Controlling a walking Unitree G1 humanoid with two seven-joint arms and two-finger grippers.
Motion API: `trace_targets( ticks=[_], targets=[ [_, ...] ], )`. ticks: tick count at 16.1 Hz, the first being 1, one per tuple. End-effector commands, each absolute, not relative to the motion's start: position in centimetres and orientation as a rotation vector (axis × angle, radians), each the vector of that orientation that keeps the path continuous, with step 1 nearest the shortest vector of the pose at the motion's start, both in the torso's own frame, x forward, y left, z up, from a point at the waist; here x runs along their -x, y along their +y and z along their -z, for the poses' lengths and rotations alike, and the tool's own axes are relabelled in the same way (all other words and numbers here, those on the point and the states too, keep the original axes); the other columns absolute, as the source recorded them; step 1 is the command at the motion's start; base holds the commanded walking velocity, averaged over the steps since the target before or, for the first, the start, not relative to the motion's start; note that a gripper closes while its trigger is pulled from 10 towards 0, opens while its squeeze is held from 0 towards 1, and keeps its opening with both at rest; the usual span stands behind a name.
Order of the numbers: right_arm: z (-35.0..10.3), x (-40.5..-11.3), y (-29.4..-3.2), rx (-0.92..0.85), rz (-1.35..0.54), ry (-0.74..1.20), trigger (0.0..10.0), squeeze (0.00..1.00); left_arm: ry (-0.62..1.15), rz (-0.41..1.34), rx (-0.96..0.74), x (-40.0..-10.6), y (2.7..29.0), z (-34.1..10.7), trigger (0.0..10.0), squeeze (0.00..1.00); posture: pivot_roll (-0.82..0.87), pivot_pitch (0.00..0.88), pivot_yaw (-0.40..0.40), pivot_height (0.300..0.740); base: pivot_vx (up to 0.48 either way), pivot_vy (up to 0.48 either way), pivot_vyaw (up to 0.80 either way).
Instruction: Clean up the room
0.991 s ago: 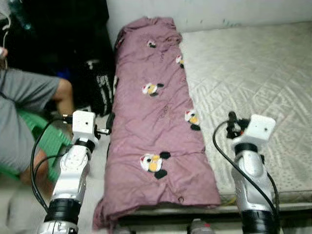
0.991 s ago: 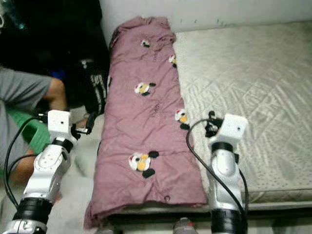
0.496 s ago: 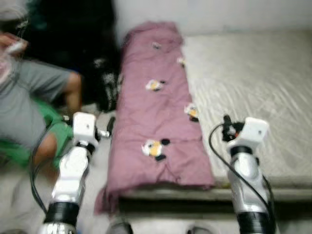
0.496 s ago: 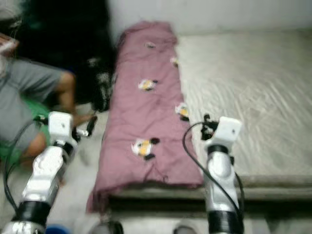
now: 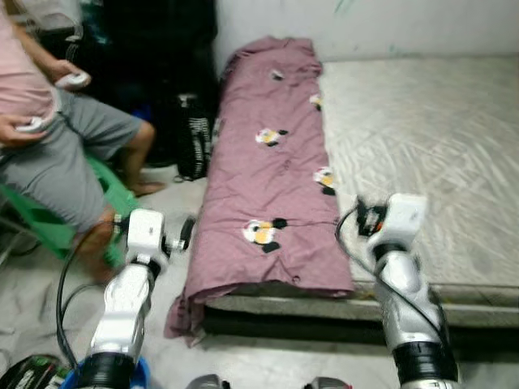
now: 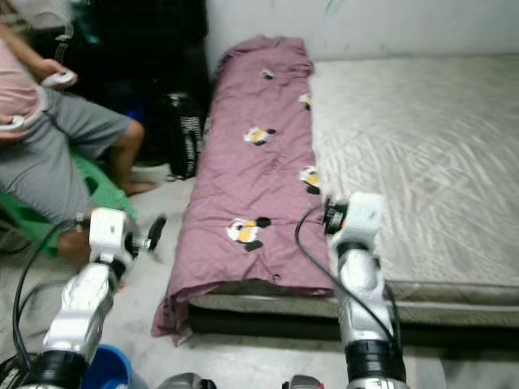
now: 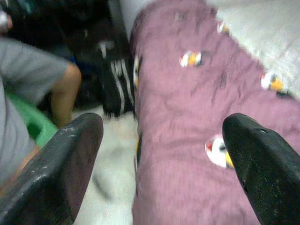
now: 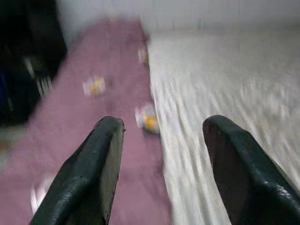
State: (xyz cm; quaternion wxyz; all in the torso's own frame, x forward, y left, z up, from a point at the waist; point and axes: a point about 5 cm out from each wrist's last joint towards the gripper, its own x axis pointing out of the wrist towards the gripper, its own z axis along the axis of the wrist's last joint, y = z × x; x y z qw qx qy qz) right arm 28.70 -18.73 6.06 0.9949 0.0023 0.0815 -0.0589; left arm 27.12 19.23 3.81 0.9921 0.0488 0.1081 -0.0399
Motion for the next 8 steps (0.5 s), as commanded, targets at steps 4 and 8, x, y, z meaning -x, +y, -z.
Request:
trace_targets(
  ticks=[4,8],
  targets=[
    [-0.5,-27.5,-16.8,0.090,-0.035,0.450,10.0,0.00,0.509,-0.057,-0.067,-24.7,21.6,1.5,10.0,0.00,-0.03,0.000,0.052,0.740,0.000,0.000,0.00],
    [2.5,-26.9,-17.3,0.071,-0.007,0.679,10.0,0.00,0.757,-0.051,-0.033,-23.2,21.6,4.7,10.0,0.00,-0.05,0.000,0.047,0.740,0.000,0.000,0.00]
  ],
)
